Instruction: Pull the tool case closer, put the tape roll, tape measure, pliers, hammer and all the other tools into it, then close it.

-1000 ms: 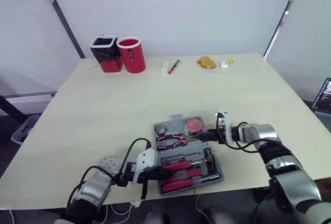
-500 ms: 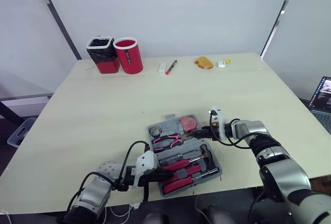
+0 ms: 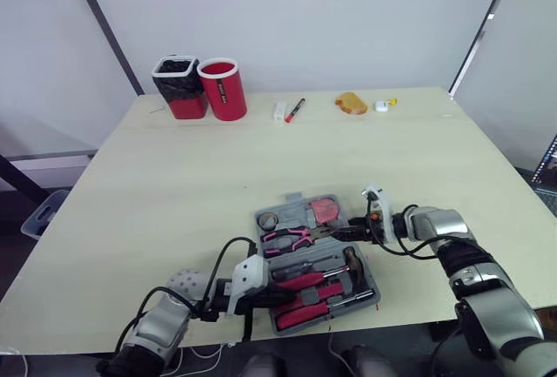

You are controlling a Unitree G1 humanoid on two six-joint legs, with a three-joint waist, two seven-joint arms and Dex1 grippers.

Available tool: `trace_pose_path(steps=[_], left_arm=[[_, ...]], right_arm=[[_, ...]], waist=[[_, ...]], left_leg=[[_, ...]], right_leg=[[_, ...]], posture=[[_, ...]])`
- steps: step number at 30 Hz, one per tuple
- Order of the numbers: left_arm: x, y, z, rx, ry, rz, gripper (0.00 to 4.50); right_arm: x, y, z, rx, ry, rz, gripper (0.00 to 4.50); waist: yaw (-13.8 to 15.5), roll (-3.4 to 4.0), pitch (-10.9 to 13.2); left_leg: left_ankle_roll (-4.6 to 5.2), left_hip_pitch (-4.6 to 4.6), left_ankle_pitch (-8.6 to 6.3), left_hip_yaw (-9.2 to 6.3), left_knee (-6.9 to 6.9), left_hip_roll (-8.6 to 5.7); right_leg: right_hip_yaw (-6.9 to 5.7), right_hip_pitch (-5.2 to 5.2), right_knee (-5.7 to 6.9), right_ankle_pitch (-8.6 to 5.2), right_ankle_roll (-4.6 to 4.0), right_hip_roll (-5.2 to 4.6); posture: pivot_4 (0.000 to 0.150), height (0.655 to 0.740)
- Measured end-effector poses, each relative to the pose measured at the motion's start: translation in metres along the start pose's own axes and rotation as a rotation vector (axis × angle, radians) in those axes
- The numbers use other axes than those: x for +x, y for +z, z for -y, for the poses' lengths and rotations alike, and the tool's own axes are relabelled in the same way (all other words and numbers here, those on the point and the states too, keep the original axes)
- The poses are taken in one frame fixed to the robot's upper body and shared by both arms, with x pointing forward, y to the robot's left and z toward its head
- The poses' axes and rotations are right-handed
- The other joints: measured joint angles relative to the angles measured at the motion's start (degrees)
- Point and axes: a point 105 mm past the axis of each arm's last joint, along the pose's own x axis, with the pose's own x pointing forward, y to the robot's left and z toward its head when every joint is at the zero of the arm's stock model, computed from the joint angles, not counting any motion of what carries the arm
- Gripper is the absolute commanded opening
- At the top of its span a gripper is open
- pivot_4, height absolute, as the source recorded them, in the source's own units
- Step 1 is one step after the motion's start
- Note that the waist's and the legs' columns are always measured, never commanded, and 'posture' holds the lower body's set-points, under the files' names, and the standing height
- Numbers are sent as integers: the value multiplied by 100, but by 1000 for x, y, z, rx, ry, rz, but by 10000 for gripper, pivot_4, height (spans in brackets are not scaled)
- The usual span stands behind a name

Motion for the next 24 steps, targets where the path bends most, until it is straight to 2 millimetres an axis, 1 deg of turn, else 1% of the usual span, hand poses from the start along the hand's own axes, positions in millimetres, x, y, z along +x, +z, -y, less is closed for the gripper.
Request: trace_pose_path(steps=[6,13,24], left_arm=[[1,1,2,21,-13,-17,211],[0,2,3,35,-17,-35,211],[-1,2,5,43,-21,-50,211]], right_arm=[[2,1,0,7,8,35,45000],[-1,-2,-2,-22,34,70,45000],[-5,7,-10,-53,84,150,45000]], waist=[[-11,0,1],[-7,2,3],[-7,4,5]], left_leg=[[0,2,0,4,1,-1],[0,-3,0,6,-1,-2],[1,-1,0,7,-2,-2]], right_leg=[[3,0,1,0,1,7],[3,-2,-6,5,14,18],[3,-1,-7,5,13,26]], posture=[[1500,7400],[1500,7400],[1500,7400]])
